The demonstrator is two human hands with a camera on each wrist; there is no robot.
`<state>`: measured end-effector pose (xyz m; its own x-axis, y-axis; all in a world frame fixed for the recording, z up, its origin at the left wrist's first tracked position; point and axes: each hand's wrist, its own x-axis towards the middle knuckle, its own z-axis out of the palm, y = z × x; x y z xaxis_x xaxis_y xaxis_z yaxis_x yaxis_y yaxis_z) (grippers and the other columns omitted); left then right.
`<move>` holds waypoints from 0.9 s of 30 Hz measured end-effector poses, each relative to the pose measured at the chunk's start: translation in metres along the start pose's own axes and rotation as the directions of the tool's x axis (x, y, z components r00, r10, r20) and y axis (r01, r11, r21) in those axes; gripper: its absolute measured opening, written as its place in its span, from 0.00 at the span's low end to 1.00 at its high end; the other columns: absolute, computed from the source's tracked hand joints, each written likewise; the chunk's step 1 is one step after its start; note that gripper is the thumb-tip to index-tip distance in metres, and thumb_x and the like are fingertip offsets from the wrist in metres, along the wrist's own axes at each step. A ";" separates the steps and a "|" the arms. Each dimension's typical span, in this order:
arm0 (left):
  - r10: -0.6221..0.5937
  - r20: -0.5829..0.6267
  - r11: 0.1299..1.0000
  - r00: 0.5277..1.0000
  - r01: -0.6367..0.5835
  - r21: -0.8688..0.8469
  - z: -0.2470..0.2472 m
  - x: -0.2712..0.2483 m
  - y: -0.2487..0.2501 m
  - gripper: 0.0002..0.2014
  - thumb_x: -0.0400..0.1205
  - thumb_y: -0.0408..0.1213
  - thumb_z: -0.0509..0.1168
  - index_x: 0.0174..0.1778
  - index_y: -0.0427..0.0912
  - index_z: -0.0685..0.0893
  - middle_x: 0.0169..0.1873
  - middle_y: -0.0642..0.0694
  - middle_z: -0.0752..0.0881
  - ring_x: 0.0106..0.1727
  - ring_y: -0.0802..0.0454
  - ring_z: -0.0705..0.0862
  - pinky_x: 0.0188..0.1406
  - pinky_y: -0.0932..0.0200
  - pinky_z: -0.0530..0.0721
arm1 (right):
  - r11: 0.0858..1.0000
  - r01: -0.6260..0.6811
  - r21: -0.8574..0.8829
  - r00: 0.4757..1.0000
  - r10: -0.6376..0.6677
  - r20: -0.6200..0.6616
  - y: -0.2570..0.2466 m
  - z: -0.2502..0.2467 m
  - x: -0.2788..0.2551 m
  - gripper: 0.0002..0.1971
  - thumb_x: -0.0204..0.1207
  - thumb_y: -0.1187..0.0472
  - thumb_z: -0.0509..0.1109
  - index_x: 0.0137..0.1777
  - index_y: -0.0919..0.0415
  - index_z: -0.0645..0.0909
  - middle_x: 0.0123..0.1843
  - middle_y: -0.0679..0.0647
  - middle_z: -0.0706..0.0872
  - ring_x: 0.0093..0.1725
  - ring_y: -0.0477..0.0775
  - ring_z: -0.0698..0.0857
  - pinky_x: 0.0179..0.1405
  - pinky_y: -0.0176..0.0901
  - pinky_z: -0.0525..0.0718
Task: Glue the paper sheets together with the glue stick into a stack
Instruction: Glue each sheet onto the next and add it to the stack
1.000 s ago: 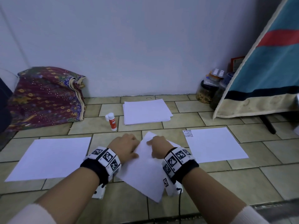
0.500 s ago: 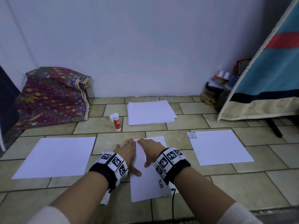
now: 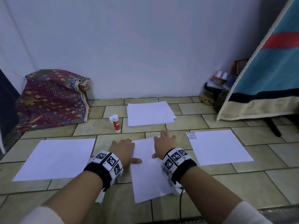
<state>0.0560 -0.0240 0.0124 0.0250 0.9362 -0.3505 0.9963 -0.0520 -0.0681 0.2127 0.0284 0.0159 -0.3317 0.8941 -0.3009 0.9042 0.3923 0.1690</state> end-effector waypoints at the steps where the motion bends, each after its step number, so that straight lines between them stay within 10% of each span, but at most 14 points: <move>1: -0.005 -0.038 1.000 0.999 0.006 0.011 -0.004 -0.001 0.001 0.35 0.81 0.64 0.58 0.75 0.41 0.70 0.74 0.43 0.68 0.73 0.45 0.69 0.70 0.45 0.70 | 1.000 -0.003 -0.017 1.000 0.002 -0.004 -0.004 -0.001 -0.001 0.24 0.80 0.51 0.65 0.73 0.57 0.70 0.73 0.59 0.68 0.74 0.62 0.63 0.64 0.56 0.70; 7: 0.000 -0.056 0.999 0.998 -0.003 -0.044 -0.017 -0.005 0.006 0.20 0.84 0.53 0.62 0.65 0.43 0.80 0.64 0.43 0.73 0.63 0.46 0.75 0.60 0.54 0.75 | 0.993 0.010 0.122 0.996 -0.020 0.084 -0.034 0.001 -0.001 0.22 0.83 0.51 0.62 0.74 0.59 0.70 0.71 0.58 0.73 0.71 0.64 0.68 0.66 0.61 0.71; 12: -0.033 -0.003 0.990 0.999 0.032 -0.135 0.006 0.003 -0.003 0.52 0.74 0.60 0.70 0.84 0.38 0.50 0.84 0.44 0.52 0.83 0.47 0.56 0.77 0.46 0.66 | 0.932 0.227 0.283 0.970 -0.242 0.020 -0.041 0.000 0.000 0.29 0.77 0.54 0.73 0.75 0.61 0.68 0.72 0.58 0.74 0.74 0.64 0.66 0.67 0.58 0.75; 17: -0.007 0.127 1.000 0.992 0.007 -0.006 0.015 0.003 -0.009 0.52 0.79 0.67 0.58 0.84 0.38 0.38 0.85 0.46 0.37 0.85 0.52 0.42 0.80 0.42 0.59 | 0.899 0.308 0.312 0.938 -0.342 0.058 -0.033 0.006 0.005 0.41 0.78 0.54 0.72 0.84 0.59 0.52 0.86 0.56 0.52 0.83 0.59 0.56 0.80 0.57 0.60; 27: 0.036 0.189 0.993 0.981 -0.057 0.105 0.005 0.003 -0.020 0.52 0.78 0.70 0.56 0.85 0.41 0.38 0.85 0.48 0.38 0.85 0.52 0.39 0.81 0.34 0.47 | 0.946 0.070 0.315 0.984 -0.118 0.135 0.048 0.012 -0.001 0.38 0.77 0.40 0.67 0.84 0.49 0.57 0.83 0.52 0.64 0.80 0.57 0.65 0.79 0.55 0.63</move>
<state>0.0361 -0.0216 0.0083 0.0451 0.8513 -0.5227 0.9791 -0.1415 -0.1459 0.2597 0.0442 0.0133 -0.3969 0.8042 -0.4424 0.9172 0.3663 -0.1568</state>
